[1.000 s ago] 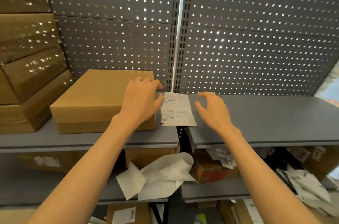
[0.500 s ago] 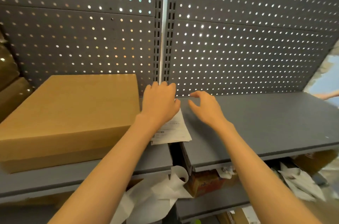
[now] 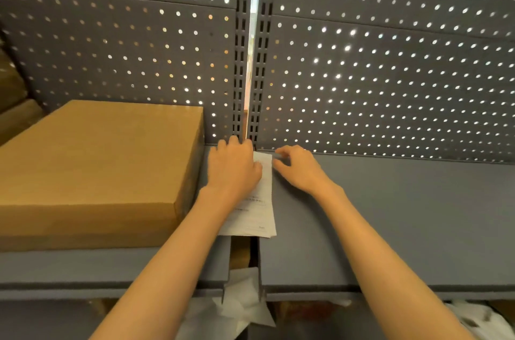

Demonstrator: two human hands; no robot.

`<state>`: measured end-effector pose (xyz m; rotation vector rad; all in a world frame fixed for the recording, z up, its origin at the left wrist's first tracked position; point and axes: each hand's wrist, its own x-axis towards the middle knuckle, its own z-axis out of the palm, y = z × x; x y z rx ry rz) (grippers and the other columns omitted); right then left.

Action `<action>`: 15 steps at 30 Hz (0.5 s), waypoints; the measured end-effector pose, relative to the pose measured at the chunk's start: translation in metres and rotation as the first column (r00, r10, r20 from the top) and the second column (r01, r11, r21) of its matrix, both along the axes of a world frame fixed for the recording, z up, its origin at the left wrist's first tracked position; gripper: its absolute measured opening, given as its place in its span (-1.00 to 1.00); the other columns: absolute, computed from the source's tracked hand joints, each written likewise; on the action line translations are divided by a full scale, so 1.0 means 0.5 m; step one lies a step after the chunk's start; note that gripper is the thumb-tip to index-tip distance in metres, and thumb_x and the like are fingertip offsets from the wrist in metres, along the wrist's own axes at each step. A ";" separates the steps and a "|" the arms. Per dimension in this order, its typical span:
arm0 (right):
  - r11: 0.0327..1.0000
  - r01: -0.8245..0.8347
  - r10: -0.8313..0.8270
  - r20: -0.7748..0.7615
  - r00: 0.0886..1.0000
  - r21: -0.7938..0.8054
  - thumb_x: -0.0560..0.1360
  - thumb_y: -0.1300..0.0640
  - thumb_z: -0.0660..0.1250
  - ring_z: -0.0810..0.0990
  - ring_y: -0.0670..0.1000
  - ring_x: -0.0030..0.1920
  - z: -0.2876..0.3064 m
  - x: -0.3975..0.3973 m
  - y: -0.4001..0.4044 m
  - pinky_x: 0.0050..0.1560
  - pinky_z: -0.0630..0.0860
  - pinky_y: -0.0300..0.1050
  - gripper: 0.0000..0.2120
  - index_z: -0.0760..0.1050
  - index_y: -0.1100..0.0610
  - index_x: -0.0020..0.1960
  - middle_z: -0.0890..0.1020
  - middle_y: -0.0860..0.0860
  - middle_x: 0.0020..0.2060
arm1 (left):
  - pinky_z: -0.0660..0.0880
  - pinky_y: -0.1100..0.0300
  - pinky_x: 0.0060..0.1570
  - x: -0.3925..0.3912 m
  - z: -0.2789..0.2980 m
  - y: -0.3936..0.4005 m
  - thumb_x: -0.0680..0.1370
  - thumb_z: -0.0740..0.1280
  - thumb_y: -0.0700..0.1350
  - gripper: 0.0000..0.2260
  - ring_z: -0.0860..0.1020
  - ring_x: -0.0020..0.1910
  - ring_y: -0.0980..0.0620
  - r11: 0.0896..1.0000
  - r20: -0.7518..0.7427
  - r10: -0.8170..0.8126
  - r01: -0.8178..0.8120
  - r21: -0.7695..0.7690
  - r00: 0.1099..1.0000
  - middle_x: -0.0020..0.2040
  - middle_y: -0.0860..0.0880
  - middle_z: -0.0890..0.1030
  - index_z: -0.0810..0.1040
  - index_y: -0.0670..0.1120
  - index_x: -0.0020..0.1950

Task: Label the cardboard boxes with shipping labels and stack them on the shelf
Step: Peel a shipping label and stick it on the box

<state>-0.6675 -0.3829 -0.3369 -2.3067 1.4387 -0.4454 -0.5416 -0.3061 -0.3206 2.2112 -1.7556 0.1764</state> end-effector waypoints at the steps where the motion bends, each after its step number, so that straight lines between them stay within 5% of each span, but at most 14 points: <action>1: 1.000 -0.019 0.019 -0.021 1.000 0.004 0.55 0.00 0.23 0.42 0.23 0.28 -0.003 0.001 -0.008 0.27 0.39 0.10 -0.59 0.43 0.14 0.34 0.49 0.14 0.27 | 0.38 0.05 0.08 0.001 -0.005 -0.002 0.56 0.20 -0.01 -0.67 0.43 0.18 -0.15 1.000 -0.013 0.020 -0.020 0.012 1.000 0.23 -0.14 0.46 0.41 -0.11 0.28; 10: 0.994 -0.114 0.111 -0.256 0.960 0.007 0.59 -0.14 0.11 0.25 0.23 0.31 -0.015 0.008 -0.052 0.29 0.23 0.03 -0.52 0.30 0.07 0.42 0.31 0.16 0.33 | 0.32 -0.02 0.23 0.015 -0.042 -0.008 0.57 0.19 0.03 -0.54 0.32 0.29 -0.21 0.977 -0.141 0.195 -0.181 0.109 0.971 0.34 -0.21 0.38 0.27 -0.12 0.42; 15: 0.993 -0.106 0.112 -0.172 0.979 0.044 0.56 -0.13 0.18 0.26 0.22 0.32 -0.015 0.011 -0.060 0.31 0.23 0.04 -0.53 0.30 0.04 0.40 0.33 0.14 0.33 | 0.30 -0.01 0.20 0.019 -0.048 -0.018 0.56 0.22 0.04 -0.56 0.33 0.26 -0.22 0.981 -0.191 0.187 -0.172 0.093 0.964 0.31 -0.17 0.44 0.31 -0.10 0.39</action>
